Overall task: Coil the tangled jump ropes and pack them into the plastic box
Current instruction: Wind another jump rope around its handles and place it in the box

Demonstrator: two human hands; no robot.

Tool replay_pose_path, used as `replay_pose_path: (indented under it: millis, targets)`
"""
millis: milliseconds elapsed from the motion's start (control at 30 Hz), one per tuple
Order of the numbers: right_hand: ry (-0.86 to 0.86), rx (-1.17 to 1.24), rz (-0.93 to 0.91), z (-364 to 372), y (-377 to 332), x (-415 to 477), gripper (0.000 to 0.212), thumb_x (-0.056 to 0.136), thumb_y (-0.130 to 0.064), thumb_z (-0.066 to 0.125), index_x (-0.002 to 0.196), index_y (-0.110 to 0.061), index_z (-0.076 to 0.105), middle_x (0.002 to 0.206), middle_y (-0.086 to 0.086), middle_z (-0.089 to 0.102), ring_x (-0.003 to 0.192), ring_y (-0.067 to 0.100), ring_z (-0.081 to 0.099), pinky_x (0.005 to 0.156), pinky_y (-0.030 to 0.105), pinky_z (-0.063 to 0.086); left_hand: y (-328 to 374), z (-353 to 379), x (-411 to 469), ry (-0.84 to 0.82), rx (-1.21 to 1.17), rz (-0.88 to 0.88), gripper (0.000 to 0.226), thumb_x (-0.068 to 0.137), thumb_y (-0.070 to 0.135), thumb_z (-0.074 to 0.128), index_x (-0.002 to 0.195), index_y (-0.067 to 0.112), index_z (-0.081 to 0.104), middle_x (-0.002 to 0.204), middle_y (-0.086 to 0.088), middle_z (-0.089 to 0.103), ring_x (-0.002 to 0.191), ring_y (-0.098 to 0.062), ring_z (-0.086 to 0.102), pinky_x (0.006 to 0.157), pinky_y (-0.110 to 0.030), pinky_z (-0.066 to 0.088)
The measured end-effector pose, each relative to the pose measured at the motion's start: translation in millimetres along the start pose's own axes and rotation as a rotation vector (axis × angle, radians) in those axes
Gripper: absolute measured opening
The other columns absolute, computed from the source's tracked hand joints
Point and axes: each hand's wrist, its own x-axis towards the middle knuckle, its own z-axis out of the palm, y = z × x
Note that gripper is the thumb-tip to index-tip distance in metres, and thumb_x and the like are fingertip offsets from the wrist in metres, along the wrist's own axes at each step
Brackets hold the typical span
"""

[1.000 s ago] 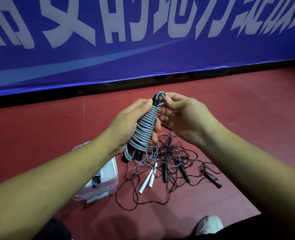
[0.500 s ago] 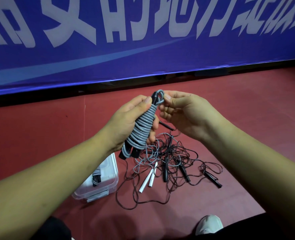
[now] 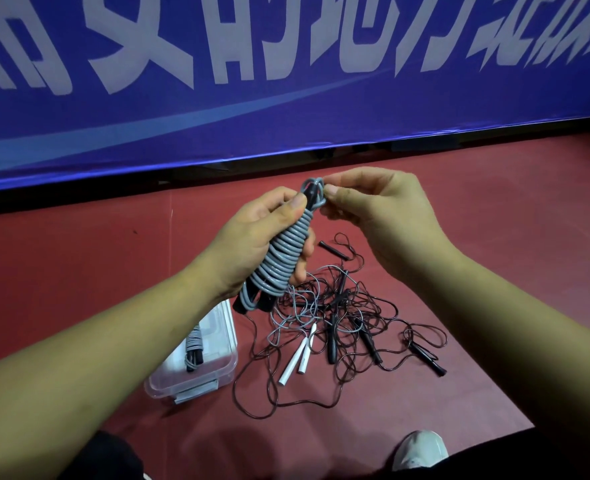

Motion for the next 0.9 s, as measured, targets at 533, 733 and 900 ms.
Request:
replay_pose_path:
  millis: [533,733,900]
  targets:
    - [0.183,-0.692,-0.331,2,4,-7,0.025,0.087,-0.038,0.068,0.082,-0.015,0.076,0.071,-0.006,0.072,0.067,0.014,0.067,0.064,0.043,0.054,0,6,3,0.023,0.086,-0.002,0.027,0.097,0.034,0.053,0.104,0.009,0.048,0.068,-0.018,0.061,0.046,-0.028,0.060,0.045,-0.028,0.051]
    - [0.154,-0.665,-0.367,-3,6,-3,0.015,0.089,-0.028,0.070,0.089,-0.016,0.079,0.075,-0.004,0.075,0.069,0.010,0.069,0.065,0.041,0.055,-3,10,3,0.057,0.109,-0.002,0.042,0.092,0.037,0.049,0.130,0.021,0.041,0.069,-0.022,0.061,0.046,-0.029,0.060,0.045,-0.030,0.050]
    - [0.027,-0.715,-0.384,-3,6,-5,0.015,0.091,-0.019,0.066,0.100,-0.015,0.079,0.078,-0.006,0.073,0.060,-0.005,0.057,0.061,0.021,0.047,-2,8,1,0.081,0.119,-0.008,0.029,0.095,0.035,0.047,0.118,0.019,0.052,0.066,-0.020,0.060,0.046,-0.028,0.059,0.046,-0.029,0.050]
